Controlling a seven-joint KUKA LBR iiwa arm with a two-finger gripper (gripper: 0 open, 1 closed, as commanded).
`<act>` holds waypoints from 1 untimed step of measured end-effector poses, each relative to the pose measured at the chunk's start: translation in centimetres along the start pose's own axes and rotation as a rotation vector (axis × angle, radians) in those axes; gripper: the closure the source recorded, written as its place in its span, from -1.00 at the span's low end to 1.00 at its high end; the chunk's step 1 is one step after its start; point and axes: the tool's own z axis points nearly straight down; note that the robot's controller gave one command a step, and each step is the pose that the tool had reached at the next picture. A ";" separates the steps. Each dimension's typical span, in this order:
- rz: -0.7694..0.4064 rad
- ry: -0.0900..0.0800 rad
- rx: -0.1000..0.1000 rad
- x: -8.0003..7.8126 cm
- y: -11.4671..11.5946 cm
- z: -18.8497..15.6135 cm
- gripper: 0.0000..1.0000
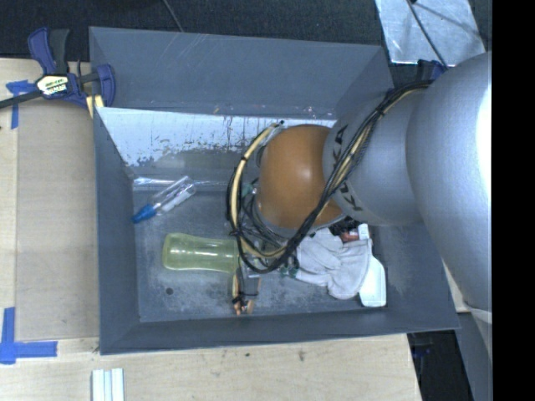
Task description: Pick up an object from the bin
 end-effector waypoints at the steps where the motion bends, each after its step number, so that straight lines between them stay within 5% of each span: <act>1: -0.028 0.002 0.001 -0.1 1.6 -0.5 1.00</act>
Offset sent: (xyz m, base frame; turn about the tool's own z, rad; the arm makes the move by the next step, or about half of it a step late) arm 0.0000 0.0000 0.0000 0.0000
